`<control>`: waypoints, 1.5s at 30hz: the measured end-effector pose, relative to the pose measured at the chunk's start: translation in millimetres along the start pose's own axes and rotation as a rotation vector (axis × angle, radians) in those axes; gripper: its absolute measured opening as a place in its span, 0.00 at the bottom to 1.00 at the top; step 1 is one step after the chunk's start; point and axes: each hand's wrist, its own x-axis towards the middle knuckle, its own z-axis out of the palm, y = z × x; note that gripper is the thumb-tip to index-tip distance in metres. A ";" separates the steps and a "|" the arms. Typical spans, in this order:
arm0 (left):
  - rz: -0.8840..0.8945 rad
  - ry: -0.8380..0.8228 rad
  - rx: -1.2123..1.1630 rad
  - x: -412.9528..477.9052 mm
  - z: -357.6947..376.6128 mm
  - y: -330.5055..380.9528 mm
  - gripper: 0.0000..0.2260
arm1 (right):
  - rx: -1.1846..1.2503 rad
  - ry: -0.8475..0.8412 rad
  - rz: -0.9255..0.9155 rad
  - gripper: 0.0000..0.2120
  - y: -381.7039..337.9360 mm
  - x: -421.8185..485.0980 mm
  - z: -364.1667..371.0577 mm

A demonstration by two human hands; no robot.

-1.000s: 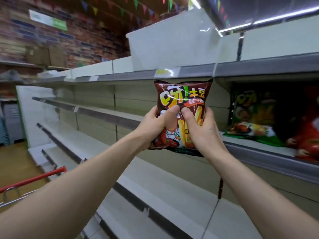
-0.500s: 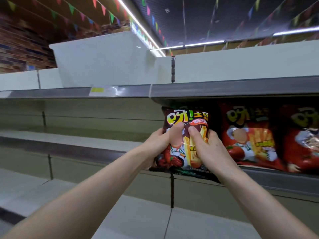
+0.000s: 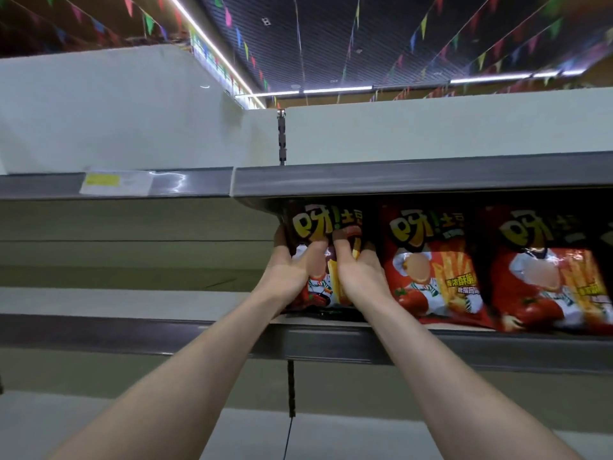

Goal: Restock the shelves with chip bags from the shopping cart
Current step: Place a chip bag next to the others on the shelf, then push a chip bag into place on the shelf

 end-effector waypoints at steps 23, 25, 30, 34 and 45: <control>0.035 0.042 0.253 5.0 -3.3 -23.3 0.35 | -0.254 0.149 -0.209 0.33 17.7 -25.9 10.2; 0.050 0.082 0.269 4.2 -3.9 -23.8 0.34 | -0.274 0.155 -0.245 0.33 15.9 -29.7 10.5; 0.213 0.185 0.282 -1.1 -2.6 -25.4 0.27 | -0.570 0.251 -0.519 0.27 13.4 -34.9 6.9; 0.227 0.161 0.351 0.7 -1.0 -25.3 0.24 | -0.770 0.280 -0.697 0.23 16.1 -31.3 9.7; 0.139 0.185 0.576 -1.9 -13.4 -13.2 0.28 | -0.919 0.253 -0.826 0.19 11.0 -27.9 5.6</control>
